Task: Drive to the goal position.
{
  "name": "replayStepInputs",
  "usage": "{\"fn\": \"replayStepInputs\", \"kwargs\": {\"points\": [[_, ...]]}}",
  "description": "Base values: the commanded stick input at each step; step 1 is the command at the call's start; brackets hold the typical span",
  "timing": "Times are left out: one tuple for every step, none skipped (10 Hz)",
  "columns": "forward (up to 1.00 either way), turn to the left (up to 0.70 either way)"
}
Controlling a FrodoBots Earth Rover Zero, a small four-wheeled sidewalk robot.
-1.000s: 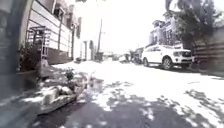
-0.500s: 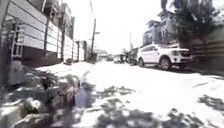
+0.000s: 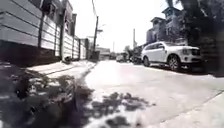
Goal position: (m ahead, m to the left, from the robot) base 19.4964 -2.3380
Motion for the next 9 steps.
{"fn": "replayStepInputs", "kwargs": {"points": [[1.0,0.04],[1.0,0.02],[1.0,0.02],[1.0,0.02],[1.0,0.02],[1.0,0.02],[1.0,0.02],[1.0,0.02],[1.0,0.02]]}}
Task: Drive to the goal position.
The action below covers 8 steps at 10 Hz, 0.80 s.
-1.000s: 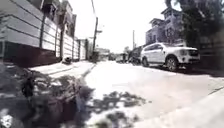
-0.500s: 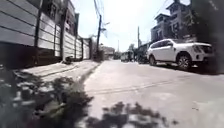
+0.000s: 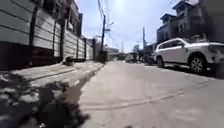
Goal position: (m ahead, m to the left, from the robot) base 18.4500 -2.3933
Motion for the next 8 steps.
{"fn": "replayStepInputs", "kwargs": {"points": [[1.0,0.02],[1.0,0.02],[1.0,-0.05],[1.0,-0.2],[1.0,-0.35],[1.0,-0.38],[1.0,-0.38],[1.0,-0.3]]}}
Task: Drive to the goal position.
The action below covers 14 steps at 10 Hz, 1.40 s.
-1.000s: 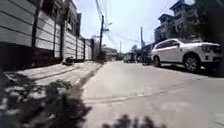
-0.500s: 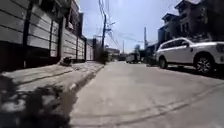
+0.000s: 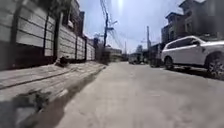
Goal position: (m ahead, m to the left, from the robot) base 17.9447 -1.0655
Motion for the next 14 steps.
{"fn": "replayStepInputs", "kwargs": {"points": [[1.0,-0.12],[1.0,0.02],[1.0,0.02],[1.0,0.02],[1.0,0.02],[1.0,0.02],[1.0,0.02],[1.0,0.02],[1.0,0.02],[1.0,0.02],[1.0,0.02],[1.0,0.02],[1.0,0.02],[1.0,0.02]]}}
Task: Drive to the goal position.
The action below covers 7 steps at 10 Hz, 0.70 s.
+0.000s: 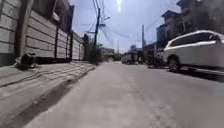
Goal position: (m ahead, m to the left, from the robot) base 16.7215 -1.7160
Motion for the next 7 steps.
{"fn": "replayStepInputs", "kwargs": {"points": [[1.0,0.02],[1.0,0.02],[1.0,0.02],[1.0,0.02],[1.0,0.02],[1.0,0.02],[1.0,0.05]]}}
